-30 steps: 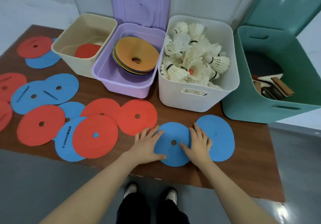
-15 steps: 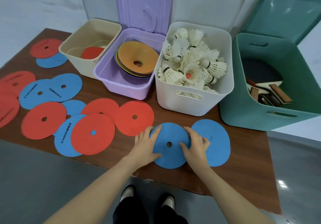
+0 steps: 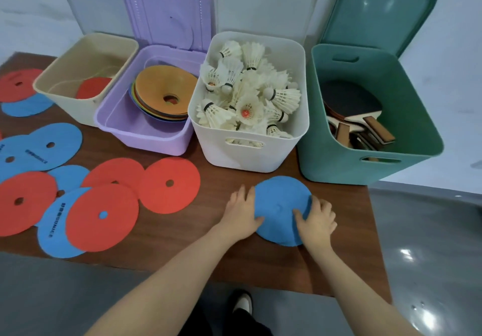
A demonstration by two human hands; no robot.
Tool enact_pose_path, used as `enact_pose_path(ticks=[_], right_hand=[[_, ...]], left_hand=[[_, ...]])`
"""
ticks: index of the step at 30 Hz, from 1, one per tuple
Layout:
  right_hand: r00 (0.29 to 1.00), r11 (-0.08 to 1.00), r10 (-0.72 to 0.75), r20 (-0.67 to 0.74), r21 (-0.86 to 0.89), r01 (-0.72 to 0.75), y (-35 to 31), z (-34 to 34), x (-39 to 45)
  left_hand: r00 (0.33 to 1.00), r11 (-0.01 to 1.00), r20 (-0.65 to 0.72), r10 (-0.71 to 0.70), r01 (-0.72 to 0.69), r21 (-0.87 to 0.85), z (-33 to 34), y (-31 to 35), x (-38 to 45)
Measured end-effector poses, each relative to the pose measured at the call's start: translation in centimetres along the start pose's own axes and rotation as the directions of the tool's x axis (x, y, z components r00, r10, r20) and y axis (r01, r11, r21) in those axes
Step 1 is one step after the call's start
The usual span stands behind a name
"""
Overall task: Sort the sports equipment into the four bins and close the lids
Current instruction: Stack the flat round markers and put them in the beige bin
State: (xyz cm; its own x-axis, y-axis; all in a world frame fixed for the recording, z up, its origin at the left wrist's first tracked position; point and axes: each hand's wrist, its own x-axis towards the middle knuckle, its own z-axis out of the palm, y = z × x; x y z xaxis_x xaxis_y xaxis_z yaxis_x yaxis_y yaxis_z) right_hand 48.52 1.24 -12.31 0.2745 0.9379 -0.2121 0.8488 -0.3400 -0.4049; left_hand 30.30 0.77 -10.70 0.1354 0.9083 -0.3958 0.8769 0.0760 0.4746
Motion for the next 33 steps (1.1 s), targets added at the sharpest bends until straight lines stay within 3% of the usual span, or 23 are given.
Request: enact_pose_path(ticks=[3,7,13,20,28,33], right_hand=[[0.997,0.997,0.072,-0.015,-0.007,-0.072,-0.2,0.6,-0.1],[0.990,0.986,0.141,0.012,0.090,-0.141,-0.8,0.7,0.4],[0.996,0.996,0.010,0.090,0.086,-0.017,-2.3,1.7,-1.0],[0.982,0.992,-0.109,0.152,0.085,0.097,-4.4,3.0,-2.1],[0.951,0.978,-0.210,0.226,0.045,0.205,-4.7,2.5,-2.5],[0.937,0.962,-0.262,0.231,0.145,0.233,-3.8,2.3,-3.2]], left_hand=[[0.999,0.998,0.040,0.008,-0.011,0.059,0.5,0.2,0.2],[0.999,1.000,0.049,-0.013,0.012,0.005,0.6,0.3,0.2],[0.996,0.994,0.059,-0.073,0.077,-0.077,0.9,-0.8,-2.0],[0.994,0.995,-0.044,-0.102,0.102,-0.009,-0.5,-4.3,-4.6],[0.993,0.986,0.103,-0.055,0.038,0.161,-1.0,-5.0,-4.5],[1.000,1.000,0.005,-0.018,0.018,0.019,-0.5,-5.3,-4.4]])
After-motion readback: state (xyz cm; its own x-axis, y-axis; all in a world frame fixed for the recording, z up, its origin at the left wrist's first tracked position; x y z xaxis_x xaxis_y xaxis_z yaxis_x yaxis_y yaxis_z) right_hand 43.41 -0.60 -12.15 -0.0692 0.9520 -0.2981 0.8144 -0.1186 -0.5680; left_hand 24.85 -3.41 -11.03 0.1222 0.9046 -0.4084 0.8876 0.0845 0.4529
